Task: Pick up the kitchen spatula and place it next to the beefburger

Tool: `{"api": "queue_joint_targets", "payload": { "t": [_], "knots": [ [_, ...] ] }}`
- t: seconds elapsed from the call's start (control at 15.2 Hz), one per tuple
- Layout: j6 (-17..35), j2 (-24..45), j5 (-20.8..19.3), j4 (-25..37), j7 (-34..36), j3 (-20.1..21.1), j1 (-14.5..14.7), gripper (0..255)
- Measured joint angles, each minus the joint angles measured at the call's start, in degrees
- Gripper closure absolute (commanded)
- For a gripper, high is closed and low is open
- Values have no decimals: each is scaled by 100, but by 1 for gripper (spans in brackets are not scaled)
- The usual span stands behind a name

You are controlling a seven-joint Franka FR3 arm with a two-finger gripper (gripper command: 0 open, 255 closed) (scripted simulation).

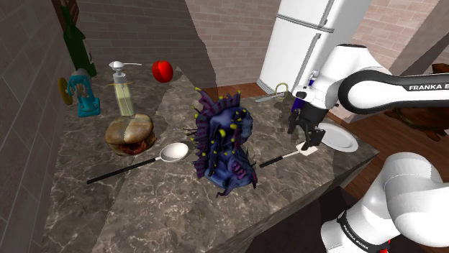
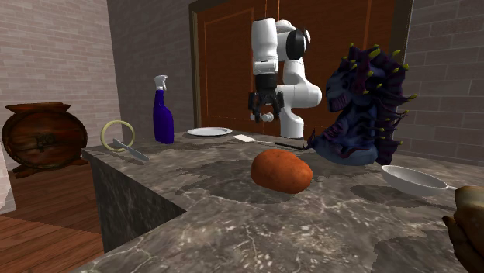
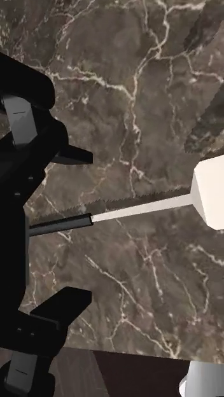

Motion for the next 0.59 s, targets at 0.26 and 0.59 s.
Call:
{"api": "queue_joint_targets", "payload": {
  "t": [0.26, 0.59],
  "knots": [
    [588, 172, -374, -353, -1026, -386, 215, 0],
    [1178, 492, -488, -628, -1101, -539, 241, 0]
  ]
}}
